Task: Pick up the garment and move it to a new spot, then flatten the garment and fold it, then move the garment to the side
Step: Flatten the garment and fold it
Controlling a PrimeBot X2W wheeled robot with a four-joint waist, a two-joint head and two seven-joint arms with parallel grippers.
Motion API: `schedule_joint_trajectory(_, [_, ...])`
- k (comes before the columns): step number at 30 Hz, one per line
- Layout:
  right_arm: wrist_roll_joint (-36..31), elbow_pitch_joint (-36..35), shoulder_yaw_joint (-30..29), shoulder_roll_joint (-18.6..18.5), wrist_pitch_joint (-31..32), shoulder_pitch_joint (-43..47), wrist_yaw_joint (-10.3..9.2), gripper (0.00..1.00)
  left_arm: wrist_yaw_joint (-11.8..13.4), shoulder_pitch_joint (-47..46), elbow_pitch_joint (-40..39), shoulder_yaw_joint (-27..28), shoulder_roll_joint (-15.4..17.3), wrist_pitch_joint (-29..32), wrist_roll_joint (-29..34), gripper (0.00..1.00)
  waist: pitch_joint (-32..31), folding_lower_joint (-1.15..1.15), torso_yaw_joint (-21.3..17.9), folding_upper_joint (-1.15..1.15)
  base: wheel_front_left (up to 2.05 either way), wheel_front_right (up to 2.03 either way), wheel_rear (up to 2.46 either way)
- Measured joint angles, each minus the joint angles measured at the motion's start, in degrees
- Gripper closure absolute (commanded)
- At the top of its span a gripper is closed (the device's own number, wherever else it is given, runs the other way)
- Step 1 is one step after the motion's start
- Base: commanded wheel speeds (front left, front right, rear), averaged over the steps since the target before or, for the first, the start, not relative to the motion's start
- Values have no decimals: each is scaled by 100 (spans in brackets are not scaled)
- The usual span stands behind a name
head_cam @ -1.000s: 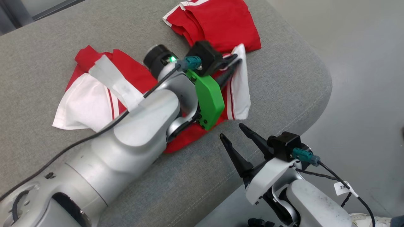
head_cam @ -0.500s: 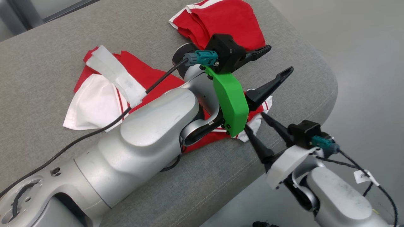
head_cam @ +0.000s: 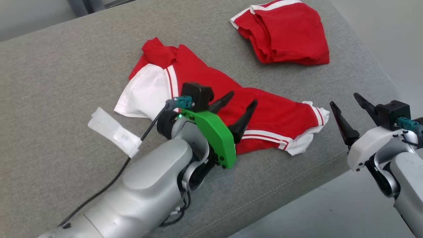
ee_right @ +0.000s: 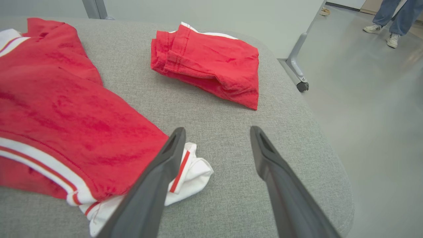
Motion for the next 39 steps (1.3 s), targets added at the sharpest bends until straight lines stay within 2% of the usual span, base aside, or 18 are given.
schedule_joint_trajectory(6, [22, 197, 86, -242, 197, 154, 199, 0, 24, 817, 8, -88, 137, 27, -268, 0, -68, 0, 473, 0, 0, 0, 0])
schedule_joint_trajectory(11, [37, 194, 270, -253, 327, 304, 399, 0, 73, 1233, -110, -67, 394, 26, -383, 0, -138, 0, 829, 0, 0, 0, 0])
schedule_joint_trajectory(17, [48, 154, 312, -265, 381, 322, 459, 0, 123, 1630, -246, 12, 560, 75, -619, 0, -238, 0, 1080, 0, 0, 0, 0])
schedule_joint_trajectory(21, [76, 100, 333, -272, 431, 322, 486, 0, 125, 1780, -389, 115, 550, 167, -907, 0, -269, 0, 1109, 0, 0, 0, 0])
schedule_joint_trajectory(27, [89, 26, 367, -265, 450, 311, 533, 0, 167, 1800, -387, 137, 626, 323, -900, 0, -215, 0, 986, 0, 0, 0, 0])
schedule_joint_trajectory(39, [248, -49, 332, -177, 432, 302, 544, 0, 167, 1355, -25, 73, 759, 471, -154, 0, 36, 0, 684, 0, 0, 0, 0])
